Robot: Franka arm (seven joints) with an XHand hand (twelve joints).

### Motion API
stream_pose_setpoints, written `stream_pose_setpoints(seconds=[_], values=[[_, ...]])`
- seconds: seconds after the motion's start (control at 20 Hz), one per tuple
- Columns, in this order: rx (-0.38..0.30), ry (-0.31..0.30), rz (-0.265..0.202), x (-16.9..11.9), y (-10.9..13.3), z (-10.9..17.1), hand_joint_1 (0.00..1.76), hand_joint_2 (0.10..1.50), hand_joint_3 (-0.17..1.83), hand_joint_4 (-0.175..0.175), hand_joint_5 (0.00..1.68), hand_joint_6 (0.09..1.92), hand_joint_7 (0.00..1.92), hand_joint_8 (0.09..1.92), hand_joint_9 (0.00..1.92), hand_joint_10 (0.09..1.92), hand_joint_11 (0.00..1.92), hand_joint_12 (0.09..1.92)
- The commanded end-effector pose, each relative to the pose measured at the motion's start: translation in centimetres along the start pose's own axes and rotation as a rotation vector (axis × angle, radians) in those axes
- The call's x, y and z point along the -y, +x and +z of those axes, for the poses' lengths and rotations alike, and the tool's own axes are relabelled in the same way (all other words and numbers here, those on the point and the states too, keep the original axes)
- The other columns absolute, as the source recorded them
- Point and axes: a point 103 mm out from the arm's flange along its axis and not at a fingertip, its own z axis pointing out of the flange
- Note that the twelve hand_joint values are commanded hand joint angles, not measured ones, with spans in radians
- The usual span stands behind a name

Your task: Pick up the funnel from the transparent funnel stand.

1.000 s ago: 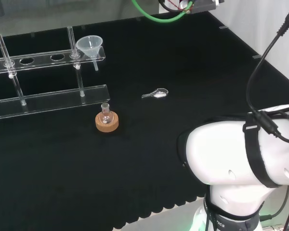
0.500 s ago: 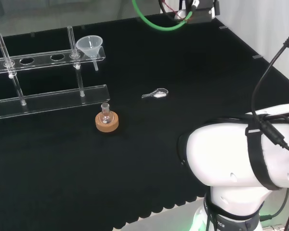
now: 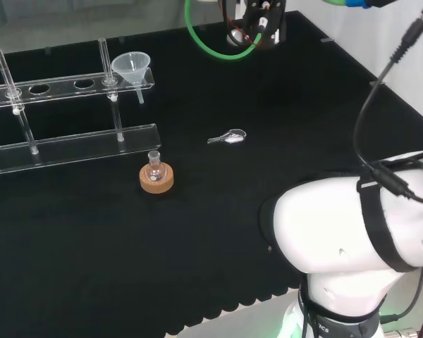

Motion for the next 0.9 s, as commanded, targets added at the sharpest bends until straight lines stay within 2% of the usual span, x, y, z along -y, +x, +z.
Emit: stream_pose_setpoints(seconds=[0.05,0.6,0.9], values=[[-0.078,0.059,-0.003,-2.6,0.4,7.0,0.11,0.89,0.34,-0.044,0.19,0.09,0.0,0.47,0.01,0.95,0.0,1.49],[-0.096,0.134,-0.047,-6.2,2.1,12.1,0.12,0.89,0.35,-0.045,0.19,0.09,0.0,0.48,0.01,0.95,0.0,1.49],[-0.098,0.169,-0.065,-7.3,4.1,14.7,0.13,0.89,0.35,-0.046,0.2,0.09,0.0,0.49,0.01,0.95,0.0,1.5]])
